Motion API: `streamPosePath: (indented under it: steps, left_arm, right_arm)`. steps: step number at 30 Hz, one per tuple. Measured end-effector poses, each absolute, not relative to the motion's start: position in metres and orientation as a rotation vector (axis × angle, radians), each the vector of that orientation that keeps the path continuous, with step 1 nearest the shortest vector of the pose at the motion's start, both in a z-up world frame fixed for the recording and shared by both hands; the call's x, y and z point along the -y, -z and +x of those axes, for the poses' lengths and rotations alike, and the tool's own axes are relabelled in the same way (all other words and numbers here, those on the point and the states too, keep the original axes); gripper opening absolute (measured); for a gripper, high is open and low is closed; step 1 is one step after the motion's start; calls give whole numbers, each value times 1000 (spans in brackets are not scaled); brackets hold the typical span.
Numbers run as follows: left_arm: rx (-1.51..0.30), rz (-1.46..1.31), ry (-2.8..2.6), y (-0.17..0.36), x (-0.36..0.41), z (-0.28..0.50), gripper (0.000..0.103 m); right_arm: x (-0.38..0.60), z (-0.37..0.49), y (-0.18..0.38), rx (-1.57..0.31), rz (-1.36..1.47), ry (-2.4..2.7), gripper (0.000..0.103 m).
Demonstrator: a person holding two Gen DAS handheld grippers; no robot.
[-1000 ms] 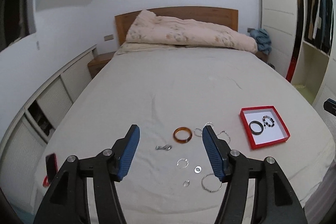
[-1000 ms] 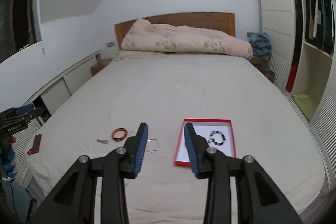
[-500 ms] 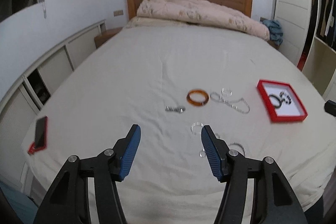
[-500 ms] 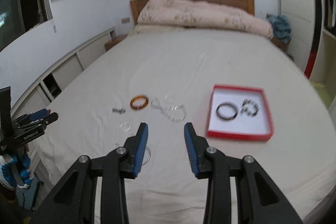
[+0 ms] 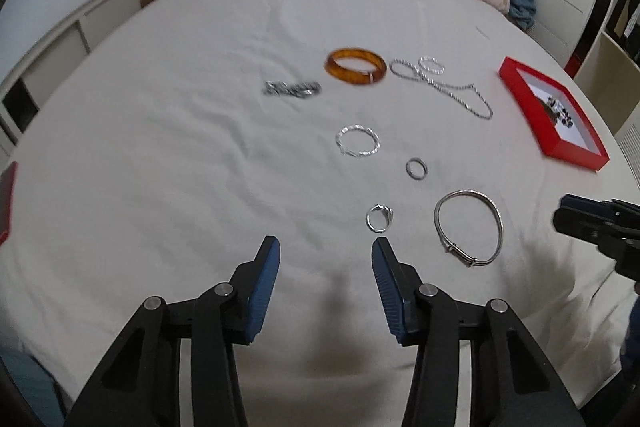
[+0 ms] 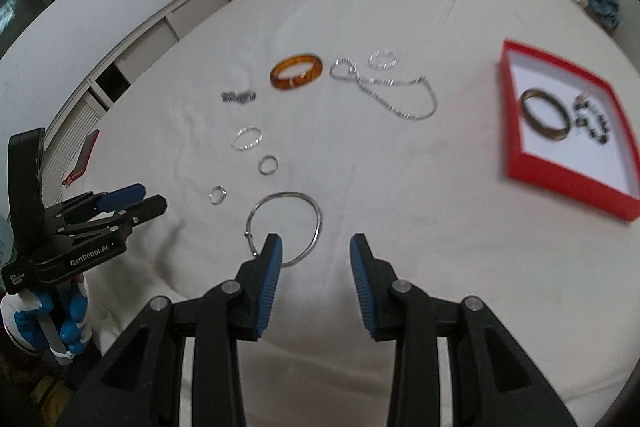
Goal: Organize jewelry
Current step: 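Withdraw both tools and move toward the silver rings and cuff, then grasp the small silver ring with the left tool while the right tool grasps the silver cuff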
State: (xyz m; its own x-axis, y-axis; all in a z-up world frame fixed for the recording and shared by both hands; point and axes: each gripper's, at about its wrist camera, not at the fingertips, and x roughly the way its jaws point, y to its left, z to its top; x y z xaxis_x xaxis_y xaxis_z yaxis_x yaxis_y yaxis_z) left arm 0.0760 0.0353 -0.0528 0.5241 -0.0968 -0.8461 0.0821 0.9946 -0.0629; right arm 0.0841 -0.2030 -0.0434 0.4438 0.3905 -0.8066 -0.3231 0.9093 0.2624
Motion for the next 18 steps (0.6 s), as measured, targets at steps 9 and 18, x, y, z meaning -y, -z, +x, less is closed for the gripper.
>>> streamPosePath:
  steps: [9,18]
  left_arm:
    - [-1061,-2,211,74,-17,97,47]
    - [-1073,59,218,90,-9,109,32]
  right_arm:
    - [186,110,78,-1086,73,-499,33]
    - [164,125,95,-1116,-20,-535,21]
